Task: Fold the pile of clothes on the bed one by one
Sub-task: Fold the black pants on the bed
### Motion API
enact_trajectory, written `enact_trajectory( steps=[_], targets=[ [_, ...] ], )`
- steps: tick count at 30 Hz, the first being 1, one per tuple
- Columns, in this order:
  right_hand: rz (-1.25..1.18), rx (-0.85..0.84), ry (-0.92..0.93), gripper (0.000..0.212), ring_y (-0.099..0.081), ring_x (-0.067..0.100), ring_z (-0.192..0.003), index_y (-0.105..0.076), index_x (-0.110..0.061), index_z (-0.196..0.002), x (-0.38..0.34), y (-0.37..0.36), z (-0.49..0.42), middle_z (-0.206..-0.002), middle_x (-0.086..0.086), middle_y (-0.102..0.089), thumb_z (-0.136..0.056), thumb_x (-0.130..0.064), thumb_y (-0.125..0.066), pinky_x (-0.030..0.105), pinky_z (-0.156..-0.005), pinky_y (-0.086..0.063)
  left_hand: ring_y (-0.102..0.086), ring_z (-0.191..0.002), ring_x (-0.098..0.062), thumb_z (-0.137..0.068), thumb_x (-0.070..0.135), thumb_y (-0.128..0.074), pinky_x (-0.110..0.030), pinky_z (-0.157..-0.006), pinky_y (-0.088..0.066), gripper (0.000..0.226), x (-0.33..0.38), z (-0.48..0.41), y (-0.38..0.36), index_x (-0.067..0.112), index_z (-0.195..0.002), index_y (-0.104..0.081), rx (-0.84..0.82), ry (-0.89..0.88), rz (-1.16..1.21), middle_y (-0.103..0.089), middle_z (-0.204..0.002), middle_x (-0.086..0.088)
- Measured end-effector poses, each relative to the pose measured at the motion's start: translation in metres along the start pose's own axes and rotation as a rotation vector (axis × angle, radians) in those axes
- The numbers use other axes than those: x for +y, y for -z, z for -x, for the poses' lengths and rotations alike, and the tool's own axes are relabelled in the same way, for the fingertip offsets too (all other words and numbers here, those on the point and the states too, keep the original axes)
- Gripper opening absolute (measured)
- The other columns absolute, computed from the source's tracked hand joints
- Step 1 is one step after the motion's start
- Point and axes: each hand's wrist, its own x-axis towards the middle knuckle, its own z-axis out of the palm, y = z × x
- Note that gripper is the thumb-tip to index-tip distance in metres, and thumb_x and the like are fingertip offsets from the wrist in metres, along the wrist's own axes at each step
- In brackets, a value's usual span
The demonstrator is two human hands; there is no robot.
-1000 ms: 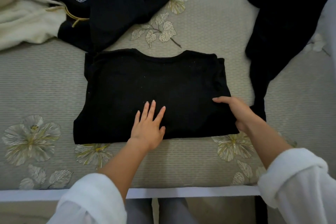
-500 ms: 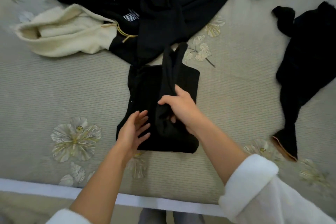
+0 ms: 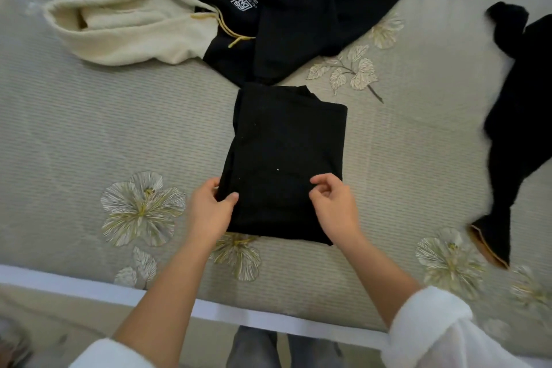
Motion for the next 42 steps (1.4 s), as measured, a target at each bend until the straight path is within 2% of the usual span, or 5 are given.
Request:
enact_trajectory(
  steps=[8,18,27,33,42],
  targets=[
    [-0.149,-0.006,-0.451,0.064,-0.059,0.017,-0.096,-0.043,-0.013,-0.122,0.030,0.020,0.007,-0.107,-0.001,-0.056,-0.075,-0.041,-0.076,0.029,-0.065,-0.051,-0.054,-0.110,-0.024,-0.081,0.018,-0.067,-0.036,-0.092,-0.046,0.063,-0.011,0.001,-0.005,0.011,-0.137,-0.040,0.001,0.093,-0.123,-0.052,-0.128,-0.008],
    [0.095,-0.196,-0.379,0.030,-0.064,0.019,-0.075,-0.070,-0.015,-0.093,0.052,0.109,-0.002,-0.080,0.005,-0.070,-0.066,-0.003,-0.066,0.031,-0.065,-0.052,-0.068,-0.066,-0.015,-0.092,0.051,-0.049,-0.022,-0.061,-0.052,0.047,0.024,0.048,-0.012,0.008,-0.099,-0.066,-0.960,0.445,-0.764,-0.074,-0.078,-0.004],
    [0.053,0.428,-0.271,0.083,-0.040,0.025,-0.129,-0.034,-0.013,-0.140,0.084,0.121,-0.001,-0.140,0.009,-0.041,-0.072,-0.029,-0.078,0.043,-0.106,-0.037,-0.030,-0.134,-0.015,-0.088,0.039,-0.060,-0.028,-0.105,-0.028,0.059,0.062,0.034,-0.101,0.026,-0.141,-0.037,-0.076,-0.600,-0.520,-0.034,-0.146,0.000],
    [-0.549,0.364,-0.634,0.074,-0.057,0.022,-0.110,-0.046,-0.007,-0.129,0.115,0.088,0.043,-0.124,0.009,-0.056,-0.072,-0.039,-0.081,0.038,-0.097,-0.048,0.003,-0.145,-0.034,-0.083,0.048,-0.065,-0.054,-0.117,-0.008,0.103,0.023,0.006,-0.111,0.029,-0.150,0.011,-0.159,-0.297,-0.791,0.012,-0.159,-0.006],
    [-0.803,0.145,-0.755,0.027,-0.063,0.022,-0.086,-0.064,-0.007,-0.100,0.112,0.113,0.052,-0.098,0.009,-0.068,-0.073,-0.007,-0.070,0.033,-0.067,-0.051,-0.060,-0.105,-0.026,-0.078,0.020,-0.068,-0.032,-0.077,-0.050,0.055,0.039,0.009,-0.097,0.010,-0.129,-0.050,-0.067,0.086,-0.054,-0.060,-0.122,-0.011]
  ],
)
